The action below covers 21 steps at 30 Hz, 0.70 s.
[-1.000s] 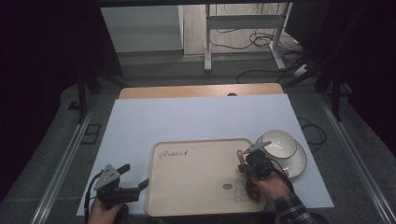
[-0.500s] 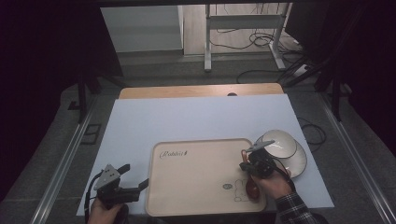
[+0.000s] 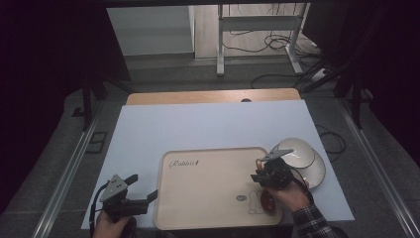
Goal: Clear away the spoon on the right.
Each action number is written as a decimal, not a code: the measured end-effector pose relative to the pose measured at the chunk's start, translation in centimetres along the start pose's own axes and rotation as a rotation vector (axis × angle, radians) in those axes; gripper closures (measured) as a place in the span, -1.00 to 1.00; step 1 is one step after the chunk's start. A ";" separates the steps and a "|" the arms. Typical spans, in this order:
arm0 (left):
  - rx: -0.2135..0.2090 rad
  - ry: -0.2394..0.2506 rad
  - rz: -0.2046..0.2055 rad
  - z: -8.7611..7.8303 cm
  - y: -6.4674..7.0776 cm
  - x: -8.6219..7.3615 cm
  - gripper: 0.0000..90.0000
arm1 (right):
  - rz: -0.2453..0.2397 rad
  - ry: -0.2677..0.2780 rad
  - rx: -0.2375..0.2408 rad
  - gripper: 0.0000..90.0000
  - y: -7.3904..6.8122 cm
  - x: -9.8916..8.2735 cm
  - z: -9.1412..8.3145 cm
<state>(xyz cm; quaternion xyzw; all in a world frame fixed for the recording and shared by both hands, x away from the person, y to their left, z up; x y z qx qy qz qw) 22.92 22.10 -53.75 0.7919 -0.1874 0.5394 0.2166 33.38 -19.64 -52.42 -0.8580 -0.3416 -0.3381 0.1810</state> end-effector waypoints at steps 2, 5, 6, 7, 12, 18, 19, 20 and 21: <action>0.000 0.000 0.001 0.0 0.0 0.0 -0.87 | -0.001 0.007 -0.001 0.46 0.0 0.1 -0.2; 0.000 -0.001 0.001 0.0 0.0 0.0 -0.86 | -0.006 0.017 -0.002 0.37 0.0 0.2 -0.4; 0.000 -0.001 0.001 0.0 0.0 0.0 -0.86 | -0.009 0.020 -0.001 0.34 0.0 0.2 -0.5; 0.000 -0.001 0.001 0.0 0.0 0.0 -0.86 | -0.010 0.023 0.000 0.30 0.0 0.2 -0.6; 0.001 -0.001 0.001 0.0 0.0 0.0 -0.86 | -0.020 0.032 0.000 0.10 0.0 0.2 -0.8; 0.001 -0.002 0.002 0.0 0.0 0.0 -0.86 | -0.024 0.046 -0.003 -0.11 0.1 0.3 -1.0; 0.000 -0.002 0.002 0.0 0.0 0.0 -0.86 | -0.025 0.052 -0.004 -0.14 0.1 0.3 -1.1; 0.001 -0.002 0.002 0.0 0.0 0.0 -0.86 | -0.024 0.058 -0.003 -0.18 0.1 0.3 -1.2; 0.001 -0.002 0.002 0.0 0.0 0.0 -0.86 | -0.028 0.065 0.000 -0.21 0.1 0.3 -1.2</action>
Point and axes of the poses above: each handheld gripper's, and its own axes: z roughly forward along the jaws, x roughly out of its top, y roughly to its right, the point moved 4 cm from there along z, roughly forward along the jaws, and after that the axes turned 8 degrees about y, right-handed, at the moved point
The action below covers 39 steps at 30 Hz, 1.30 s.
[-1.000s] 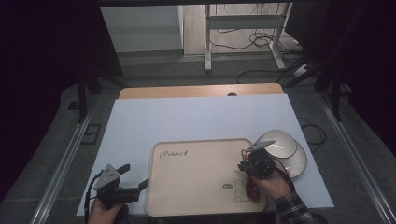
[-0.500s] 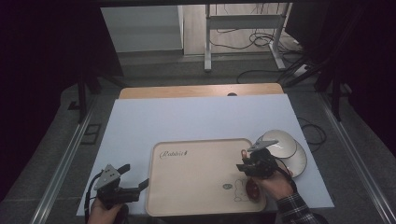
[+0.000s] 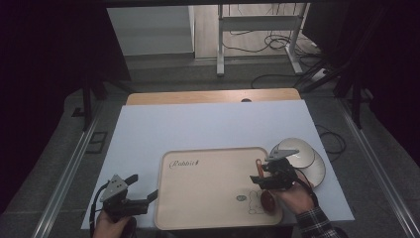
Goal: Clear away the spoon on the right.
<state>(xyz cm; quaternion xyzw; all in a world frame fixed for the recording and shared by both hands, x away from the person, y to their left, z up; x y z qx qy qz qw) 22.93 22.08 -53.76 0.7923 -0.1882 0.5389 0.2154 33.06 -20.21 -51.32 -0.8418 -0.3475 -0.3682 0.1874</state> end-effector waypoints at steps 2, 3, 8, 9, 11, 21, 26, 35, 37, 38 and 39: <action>0.000 -0.001 0.001 0.0 0.0 0.0 -0.86 | -0.001 0.009 0.000 -0.28 0.0 0.0 -0.2; 0.000 -0.001 0.000 0.0 0.0 0.0 -0.86 | -0.007 0.014 0.001 -0.30 0.0 0.0 -0.2; 0.000 -0.002 0.002 0.0 0.0 0.0 -0.86 | -0.014 0.029 -0.004 -0.39 -0.1 0.0 -0.5; 0.000 -0.002 0.002 0.0 0.0 0.0 -0.86 | -0.013 0.029 -0.005 -0.40 -0.2 0.0 -0.6; -0.001 -0.002 0.003 0.0 0.0 0.0 -0.86 | -0.013 0.037 -0.002 -0.42 -0.2 0.0 -0.8; 0.000 -0.003 0.000 0.0 0.0 0.0 -0.86 | -0.017 0.070 -0.001 -0.52 -0.5 -0.1 -1.7; 0.000 -0.003 -0.001 0.0 0.0 0.0 -0.86 | -0.019 0.079 0.001 -0.56 -0.7 -0.4 -2.3; 0.000 -0.003 -0.003 0.0 0.0 0.0 -0.86 | -0.019 0.092 -0.004 -0.63 -0.7 -0.9 -3.0; 0.000 -0.003 -0.005 0.0 -0.1 0.0 -0.86 | -0.014 0.096 -0.002 -0.65 -0.6 -1.1 -3.2; 0.000 -0.003 -0.005 0.0 -0.1 0.0 -0.86 | -0.012 0.097 0.000 -0.67 -0.6 -1.1 -3.4; 0.000 -0.003 -0.005 0.0 -0.1 0.0 -0.86 | -0.013 0.102 0.001 -0.69 -0.6 -1.2 -3.4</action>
Point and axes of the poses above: each handheld gripper's, and its own axes: z roughly forward along the jaws, x roughly out of its top, y roughly to its right, the point moved 4 cm from there along z, roughly forward along the jaws, and after that the axes turned 8 degrees about y, right-handed, at the moved point
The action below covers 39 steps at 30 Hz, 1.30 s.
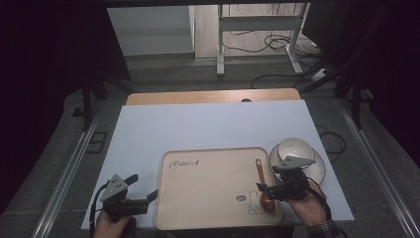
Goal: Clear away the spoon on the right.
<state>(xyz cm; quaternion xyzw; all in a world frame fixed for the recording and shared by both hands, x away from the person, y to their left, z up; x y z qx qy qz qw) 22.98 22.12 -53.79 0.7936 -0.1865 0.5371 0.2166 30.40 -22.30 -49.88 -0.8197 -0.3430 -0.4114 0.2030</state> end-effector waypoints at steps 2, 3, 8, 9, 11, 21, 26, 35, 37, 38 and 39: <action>0.000 0.000 0.000 0.0 0.0 0.0 -0.86 | 0.002 0.004 0.004 -0.72 0.0 -0.1 -0.2; 0.000 0.000 0.000 0.0 0.0 0.0 -0.86 | 0.001 0.006 0.002 -0.74 0.1 -0.1 -0.3; 0.000 0.000 -0.002 0.0 0.0 0.0 -0.86 | 0.004 0.013 -0.016 -0.79 0.2 -0.2 -0.8; 0.000 0.000 -0.002 0.0 0.0 0.0 -0.86 | 0.008 0.013 -0.021 -0.80 0.3 -0.2 -0.9; 0.000 0.001 -0.002 0.0 0.0 0.0 -0.86 | 0.010 0.021 -0.025 -0.82 0.4 -0.2 -1.1; 0.000 0.001 -0.002 0.0 0.0 0.0 -0.86 | 0.012 0.044 -0.029 -0.93 0.4 -0.3 -2.2; 0.001 0.001 -0.004 0.0 -0.1 0.0 -0.86 | 0.010 0.046 -0.027 -0.98 0.4 -0.5 -2.6; 0.001 0.001 -0.006 0.0 -0.1 0.0 -0.86 | 0.019 0.022 -0.010 -1.00 0.2 -1.3 -3.1; 0.001 0.001 -0.007 0.0 -0.1 0.0 -0.86 | 0.022 0.017 -0.013 -1.00 0.2 -1.5 -3.2; 0.001 0.001 -0.007 0.0 -0.1 0.0 -0.86 | 0.020 0.018 -0.018 -1.00 0.3 -1.5 -3.3; 0.001 0.001 -0.007 0.0 -0.1 0.0 -0.86 | 0.020 0.013 -0.022 -1.00 0.2 -1.6 -3.4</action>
Point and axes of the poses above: each handheld gripper's, and its own axes: z roughly forward along the jaws, x roughly out of its top, y roughly to its right, the point moved 4 cm from there along z, roughly forward along the jaws, and after that the axes turned 8 degrees about y, right-handed, at the moved point
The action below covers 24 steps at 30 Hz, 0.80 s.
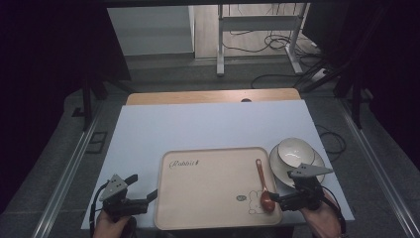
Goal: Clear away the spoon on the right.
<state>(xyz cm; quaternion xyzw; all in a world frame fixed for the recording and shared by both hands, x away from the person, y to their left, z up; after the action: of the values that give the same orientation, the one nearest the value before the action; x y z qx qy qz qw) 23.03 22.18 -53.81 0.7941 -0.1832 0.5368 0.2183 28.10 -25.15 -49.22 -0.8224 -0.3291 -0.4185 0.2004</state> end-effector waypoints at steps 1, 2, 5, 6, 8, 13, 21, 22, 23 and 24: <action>0.000 0.000 -0.001 0.0 0.0 0.0 -0.86 | 0.001 -0.003 -0.005 -1.00 0.0 0.0 -0.1; 0.000 0.000 -0.001 0.0 0.0 0.0 -0.86 | -0.003 -0.004 -0.011 -1.00 0.0 -0.1 -0.2; 0.000 -0.001 0.001 0.0 0.0 0.0 -0.86 | -0.008 -0.005 -0.026 -1.00 -0.2 -0.2 -0.4; 0.000 -0.001 0.000 0.0 0.0 0.0 -0.86 | -0.011 -0.004 -0.030 -1.00 -0.2 -0.2 -0.4; 0.000 -0.001 -0.001 0.0 0.0 0.0 -0.86 | -0.014 -0.004 -0.036 -1.00 -0.3 -0.3 -0.6; 0.000 -0.001 0.000 0.0 0.0 0.0 -0.86 | -0.015 -0.005 -0.051 -1.00 -0.2 -0.6 -1.0; 0.000 0.000 -0.001 0.0 0.0 0.0 -0.86 | 0.001 -0.005 -0.073 -1.00 0.2 -1.4 -1.4; 0.000 0.000 -0.001 0.0 0.0 0.0 -0.86 | 0.002 -0.007 -0.073 -1.00 0.2 -1.5 -1.5; 0.000 0.001 -0.001 0.0 0.0 0.0 -0.86 | 0.002 -0.008 -0.077 -1.00 0.3 -1.6 -1.5; 0.000 0.001 -0.002 0.0 0.0 0.0 -0.86 | 0.003 -0.007 -0.080 -1.00 0.3 -1.7 -1.6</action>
<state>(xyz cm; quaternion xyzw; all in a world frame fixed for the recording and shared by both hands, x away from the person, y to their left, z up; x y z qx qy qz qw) 23.03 22.18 -53.81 0.7940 -0.1825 0.5370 0.2188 26.70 -26.96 -49.67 -0.8318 -0.3117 -0.4279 0.1670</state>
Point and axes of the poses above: each handheld gripper's, and its own axes: z roughly forward along the jaws, x roughly out of its top, y roughly to its right, the point moved 4 cm from there along z, roughly forward along the jaws, and after that the axes turned 8 degrees about y, right-handed, at the moved point
